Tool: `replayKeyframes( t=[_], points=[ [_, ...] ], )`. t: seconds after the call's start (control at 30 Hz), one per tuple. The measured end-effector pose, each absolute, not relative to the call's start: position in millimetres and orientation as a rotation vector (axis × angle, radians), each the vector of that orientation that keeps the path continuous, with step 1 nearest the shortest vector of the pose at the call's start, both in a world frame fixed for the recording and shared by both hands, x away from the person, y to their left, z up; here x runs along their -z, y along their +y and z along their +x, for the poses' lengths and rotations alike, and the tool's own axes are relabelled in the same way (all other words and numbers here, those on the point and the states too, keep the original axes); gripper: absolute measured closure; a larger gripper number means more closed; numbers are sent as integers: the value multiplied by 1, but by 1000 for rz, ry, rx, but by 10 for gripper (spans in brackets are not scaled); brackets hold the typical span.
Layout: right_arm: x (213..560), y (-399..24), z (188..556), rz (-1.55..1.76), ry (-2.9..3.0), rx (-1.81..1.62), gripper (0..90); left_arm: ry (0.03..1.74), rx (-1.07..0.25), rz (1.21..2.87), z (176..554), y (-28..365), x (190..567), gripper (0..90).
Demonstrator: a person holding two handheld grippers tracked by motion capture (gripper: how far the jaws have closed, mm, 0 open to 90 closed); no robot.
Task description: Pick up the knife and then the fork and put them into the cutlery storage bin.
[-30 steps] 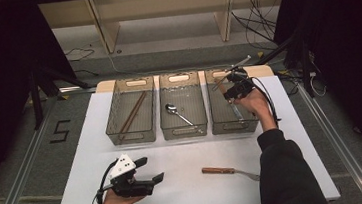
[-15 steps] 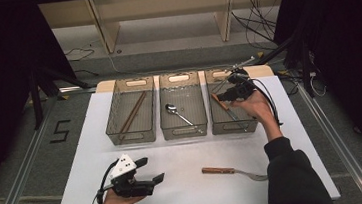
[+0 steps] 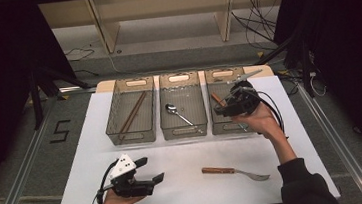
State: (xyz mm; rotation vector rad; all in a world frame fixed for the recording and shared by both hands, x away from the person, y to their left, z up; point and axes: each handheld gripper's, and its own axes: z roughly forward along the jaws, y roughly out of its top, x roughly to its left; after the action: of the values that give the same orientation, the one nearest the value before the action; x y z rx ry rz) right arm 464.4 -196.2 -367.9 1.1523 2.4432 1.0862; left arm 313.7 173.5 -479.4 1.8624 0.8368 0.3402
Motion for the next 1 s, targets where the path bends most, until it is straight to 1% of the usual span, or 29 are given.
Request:
replayKeyframes(
  t=[0.13,0.47,0.67,1.0],
  points=[
    [368,-195,446,1101,2461,-1132,337,838,-340,1858,314,174,479,169],
    [381,-188,412,996,2560,-1120,337,838,-344,1852,314,174,479,169],
    [390,-190,400,984,2576,-1150,334,838,-343,1848,313,174,479,169],
    [405,-185,389,949,2659,-1068,330,835,-345,1848,313,175,478,169]
  ],
)
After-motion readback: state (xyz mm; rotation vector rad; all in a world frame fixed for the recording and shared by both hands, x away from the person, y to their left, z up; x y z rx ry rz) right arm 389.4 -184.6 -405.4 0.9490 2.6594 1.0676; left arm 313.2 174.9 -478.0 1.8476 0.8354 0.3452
